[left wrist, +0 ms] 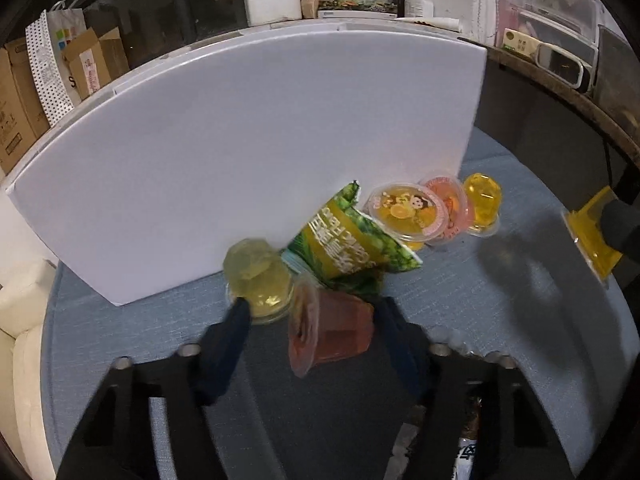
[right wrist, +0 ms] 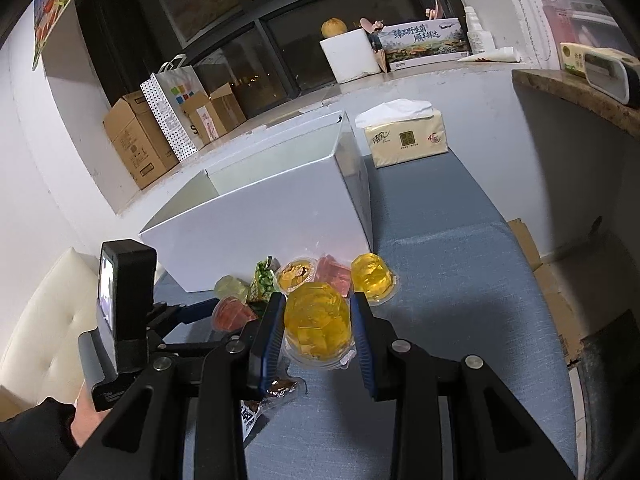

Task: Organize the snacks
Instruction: 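Carry both jelly cups over the white box and open both tools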

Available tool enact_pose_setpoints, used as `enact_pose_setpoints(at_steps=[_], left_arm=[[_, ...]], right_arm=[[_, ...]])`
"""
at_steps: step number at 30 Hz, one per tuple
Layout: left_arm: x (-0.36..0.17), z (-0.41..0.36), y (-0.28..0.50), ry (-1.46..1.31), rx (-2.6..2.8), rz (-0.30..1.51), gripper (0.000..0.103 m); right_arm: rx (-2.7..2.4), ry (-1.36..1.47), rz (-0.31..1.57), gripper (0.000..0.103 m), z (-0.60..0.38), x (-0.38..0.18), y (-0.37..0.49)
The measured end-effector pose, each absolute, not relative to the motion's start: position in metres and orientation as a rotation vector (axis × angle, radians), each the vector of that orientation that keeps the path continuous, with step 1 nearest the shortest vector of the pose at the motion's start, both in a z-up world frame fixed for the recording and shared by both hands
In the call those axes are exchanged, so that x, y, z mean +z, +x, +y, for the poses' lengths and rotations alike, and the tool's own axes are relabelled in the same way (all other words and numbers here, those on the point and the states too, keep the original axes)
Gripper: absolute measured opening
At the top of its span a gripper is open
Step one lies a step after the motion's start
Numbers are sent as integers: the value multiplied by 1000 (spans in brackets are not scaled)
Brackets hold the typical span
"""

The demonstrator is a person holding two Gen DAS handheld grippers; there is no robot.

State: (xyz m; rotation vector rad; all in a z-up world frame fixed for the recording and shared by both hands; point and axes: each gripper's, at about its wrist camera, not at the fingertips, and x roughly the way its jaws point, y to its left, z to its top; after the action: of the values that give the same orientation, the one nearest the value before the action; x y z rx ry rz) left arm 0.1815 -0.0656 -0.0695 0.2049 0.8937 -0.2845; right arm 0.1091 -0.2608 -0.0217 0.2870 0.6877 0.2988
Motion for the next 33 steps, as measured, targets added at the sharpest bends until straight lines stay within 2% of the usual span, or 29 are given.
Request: enact_pose_setpoints(at_steps=[1,4,11,18,27,33], left_arm=[[-68,-66,181,195,-307,899,41],[-64,-72,176,219,-324,884,35],[-36,-60,154,129,-382,844,35],[24,-9,129,-50,-395,709,35],[76,11,179,-80,-343,598,35],[83,17,238,-65,-282,640,35]], right_arm=[[303,288,689,36,-260,-22,109],[305,285,690,36,-259,-23,109],[307,287,686,36,-258,-23,107],[358,256,665,36,-243,-9,107],[414,151,558,36,-207,61,150],[416,131,588,36,-188,89,210]])
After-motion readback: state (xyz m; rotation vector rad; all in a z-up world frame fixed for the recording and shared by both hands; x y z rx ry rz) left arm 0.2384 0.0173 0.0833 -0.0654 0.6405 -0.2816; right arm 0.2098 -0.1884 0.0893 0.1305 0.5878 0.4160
